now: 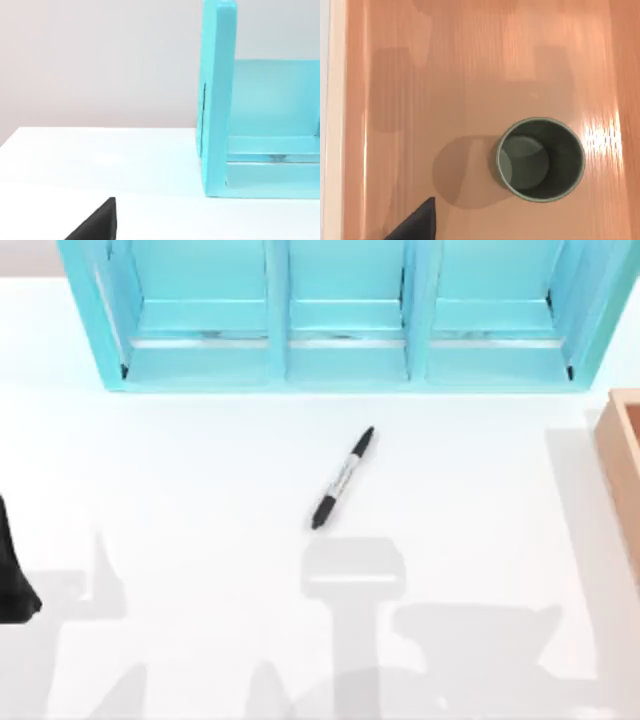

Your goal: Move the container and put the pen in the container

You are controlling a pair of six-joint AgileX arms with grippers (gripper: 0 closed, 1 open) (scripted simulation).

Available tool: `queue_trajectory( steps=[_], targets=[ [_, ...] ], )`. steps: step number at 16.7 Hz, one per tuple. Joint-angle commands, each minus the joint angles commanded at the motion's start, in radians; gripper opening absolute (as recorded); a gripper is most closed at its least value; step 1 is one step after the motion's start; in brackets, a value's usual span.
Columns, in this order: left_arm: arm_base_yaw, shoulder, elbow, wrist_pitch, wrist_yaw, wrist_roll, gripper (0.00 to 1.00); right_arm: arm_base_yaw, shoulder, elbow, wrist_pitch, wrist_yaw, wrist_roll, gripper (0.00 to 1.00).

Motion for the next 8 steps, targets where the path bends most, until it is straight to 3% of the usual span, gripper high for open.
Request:
queue_trajectory(
  steps=[8],
  targets=[
    [0.000, 0.000, 0.000, 0.000, 0.000, 0.000, 1.00, -0.117, 0.588, 0.489, -0.404, -0.002, -0.116, 1.00]
  ],
)
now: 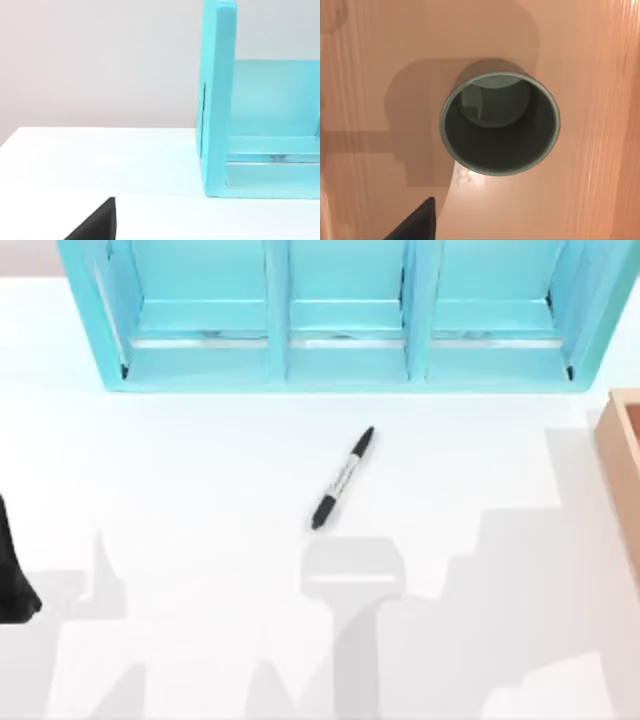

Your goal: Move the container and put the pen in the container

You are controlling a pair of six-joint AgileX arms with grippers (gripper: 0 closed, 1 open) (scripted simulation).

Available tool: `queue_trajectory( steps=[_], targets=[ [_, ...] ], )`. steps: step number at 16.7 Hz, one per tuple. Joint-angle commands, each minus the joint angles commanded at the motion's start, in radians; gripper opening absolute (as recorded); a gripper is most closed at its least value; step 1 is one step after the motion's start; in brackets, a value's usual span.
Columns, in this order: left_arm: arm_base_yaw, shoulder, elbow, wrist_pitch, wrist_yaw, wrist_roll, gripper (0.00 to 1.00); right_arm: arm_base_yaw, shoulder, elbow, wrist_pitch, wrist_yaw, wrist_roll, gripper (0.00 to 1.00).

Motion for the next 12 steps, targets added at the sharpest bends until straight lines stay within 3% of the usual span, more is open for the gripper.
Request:
queue_trajectory(
  steps=[7, 12],
  targets=[
    [0.000, 0.000, 0.000, 0.000, 0.000, 0.000, 1.00, -0.015, 0.072, 0.059, -0.053, -0.001, -0.015, 1.00],
    [0.000, 0.000, 0.000, 0.000, 0.000, 0.000, 1.00, -0.010, 0.089, -0.009, 0.021, 0.000, -0.012, 1.00]
  ],
)
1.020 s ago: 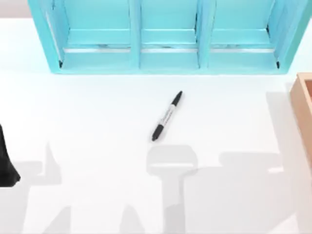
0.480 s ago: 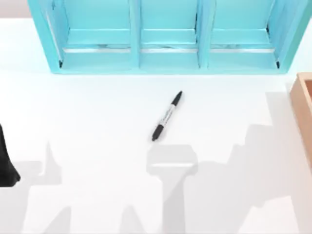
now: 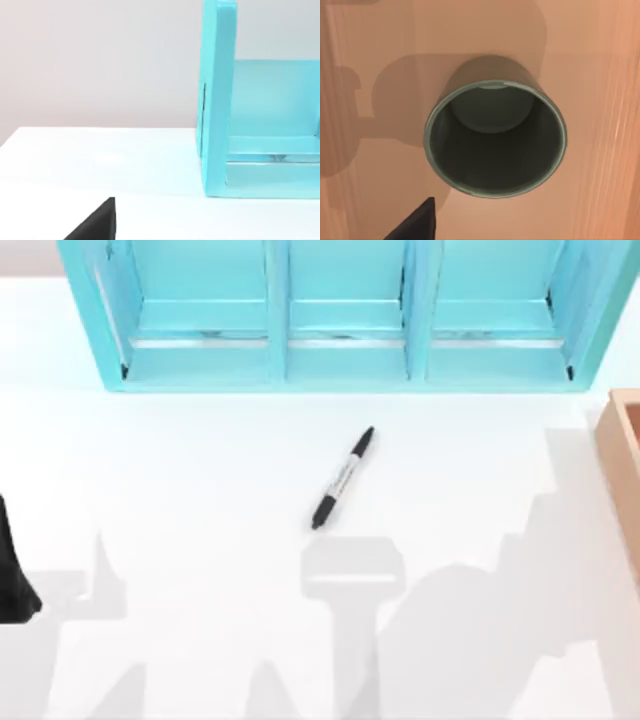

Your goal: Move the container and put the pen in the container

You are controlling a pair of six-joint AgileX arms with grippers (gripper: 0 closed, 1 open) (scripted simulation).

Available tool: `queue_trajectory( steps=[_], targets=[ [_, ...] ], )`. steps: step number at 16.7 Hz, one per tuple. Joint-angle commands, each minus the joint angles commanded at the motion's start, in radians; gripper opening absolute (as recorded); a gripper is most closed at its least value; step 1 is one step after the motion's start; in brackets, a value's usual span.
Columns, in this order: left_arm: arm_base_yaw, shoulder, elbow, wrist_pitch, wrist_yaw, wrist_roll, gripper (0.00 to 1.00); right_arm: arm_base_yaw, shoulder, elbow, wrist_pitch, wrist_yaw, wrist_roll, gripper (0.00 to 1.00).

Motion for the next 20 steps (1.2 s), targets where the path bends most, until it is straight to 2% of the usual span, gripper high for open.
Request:
queue_trajectory(
  steps=[6, 12, 20],
  targets=[
    [0.000, 0.000, 0.000, 0.000, 0.000, 0.000, 1.00, 0.000, 0.049, -0.197, 0.273, 0.000, 0.002, 1.00],
    [0.000, 0.000, 0.000, 0.000, 0.000, 0.000, 1.00, -0.001, 0.067, -0.231, 0.309, 0.000, 0.002, 1.00],
    [0.000, 0.000, 0.000, 0.000, 0.000, 0.000, 1.00, -0.001, 0.067, -0.231, 0.309, 0.000, 0.002, 0.40]
  ],
)
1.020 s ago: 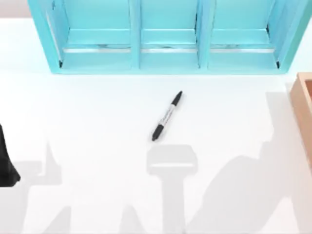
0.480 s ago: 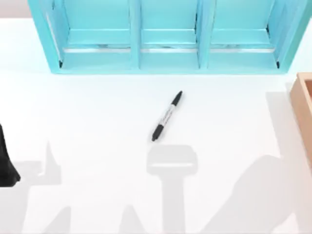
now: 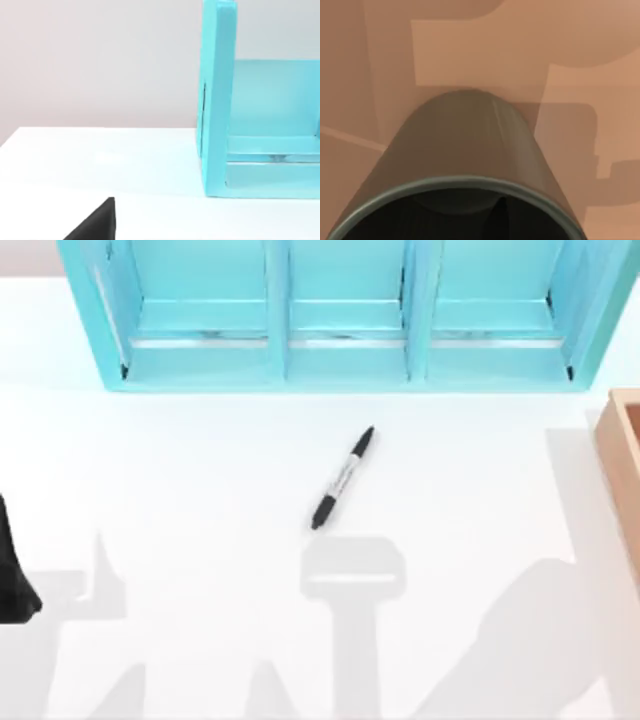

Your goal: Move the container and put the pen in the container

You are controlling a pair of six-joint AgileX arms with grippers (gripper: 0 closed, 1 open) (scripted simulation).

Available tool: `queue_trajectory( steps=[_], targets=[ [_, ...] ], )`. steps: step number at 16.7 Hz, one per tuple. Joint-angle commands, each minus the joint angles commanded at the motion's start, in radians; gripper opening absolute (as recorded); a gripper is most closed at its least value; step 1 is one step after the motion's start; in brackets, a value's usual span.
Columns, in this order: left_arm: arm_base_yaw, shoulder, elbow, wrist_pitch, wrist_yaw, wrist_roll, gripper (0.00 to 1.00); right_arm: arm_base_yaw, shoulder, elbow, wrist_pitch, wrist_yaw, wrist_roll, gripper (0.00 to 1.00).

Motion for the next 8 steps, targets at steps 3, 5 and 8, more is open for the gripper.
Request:
queue_trajectory(
  steps=[3, 5, 8],
  targets=[
    [0.000, 0.000, 0.000, 0.000, 0.000, 0.000, 1.00, 0.000, 0.000, 0.000, 0.000, 0.000, 0.000, 0.17],
    [0.000, 0.000, 0.000, 0.000, 0.000, 0.000, 1.00, 0.000, 0.000, 0.000, 0.000, 0.000, 0.000, 0.02],
    [0.000, 0.000, 0.000, 0.000, 0.000, 0.000, 1.00, 0.000, 0.000, 0.000, 0.000, 0.000, 0.000, 0.00]
  ],
)
